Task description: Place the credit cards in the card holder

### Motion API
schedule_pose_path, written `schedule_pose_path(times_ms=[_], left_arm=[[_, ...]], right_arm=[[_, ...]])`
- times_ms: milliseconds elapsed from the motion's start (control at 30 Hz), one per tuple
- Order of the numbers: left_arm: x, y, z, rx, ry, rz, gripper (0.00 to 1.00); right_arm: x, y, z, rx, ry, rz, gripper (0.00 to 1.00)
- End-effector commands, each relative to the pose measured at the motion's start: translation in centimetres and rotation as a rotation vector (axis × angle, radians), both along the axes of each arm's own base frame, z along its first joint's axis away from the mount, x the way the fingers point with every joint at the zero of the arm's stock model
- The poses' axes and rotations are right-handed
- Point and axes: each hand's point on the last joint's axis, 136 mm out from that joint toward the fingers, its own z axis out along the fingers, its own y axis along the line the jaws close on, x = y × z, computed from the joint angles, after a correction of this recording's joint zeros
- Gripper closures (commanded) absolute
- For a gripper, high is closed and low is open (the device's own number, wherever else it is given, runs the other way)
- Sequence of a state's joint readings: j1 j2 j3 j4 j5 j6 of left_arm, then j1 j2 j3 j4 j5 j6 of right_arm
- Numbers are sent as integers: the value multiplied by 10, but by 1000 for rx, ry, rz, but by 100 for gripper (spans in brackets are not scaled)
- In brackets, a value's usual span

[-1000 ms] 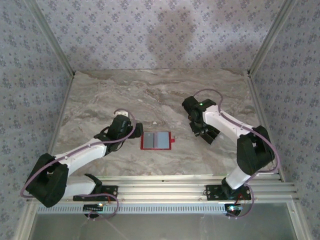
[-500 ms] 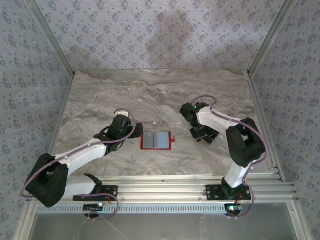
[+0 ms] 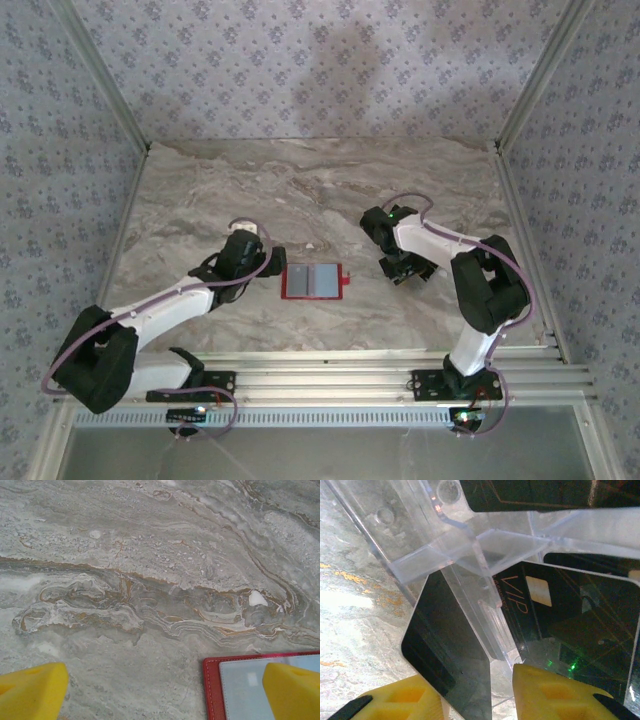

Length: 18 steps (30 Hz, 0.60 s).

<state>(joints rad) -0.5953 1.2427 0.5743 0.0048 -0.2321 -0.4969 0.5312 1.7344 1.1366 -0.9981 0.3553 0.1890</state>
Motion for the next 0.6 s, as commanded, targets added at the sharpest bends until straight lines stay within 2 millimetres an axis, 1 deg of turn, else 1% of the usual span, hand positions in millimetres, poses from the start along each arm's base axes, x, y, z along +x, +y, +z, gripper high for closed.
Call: schedule_pose_path(times_ms=[0, 267, 567], left_arm=[[7, -2, 7, -4, -20, 3, 0], [7, -3, 5, -9, -12, -2, 0], [8, -6, 2, -11, 3, -6, 0]], right_arm=[[3, 0, 4, -1, 3, 11, 63], [5, 2, 12, 5, -14, 15, 70], [3, 3, 18, 13, -21, 20, 74]])
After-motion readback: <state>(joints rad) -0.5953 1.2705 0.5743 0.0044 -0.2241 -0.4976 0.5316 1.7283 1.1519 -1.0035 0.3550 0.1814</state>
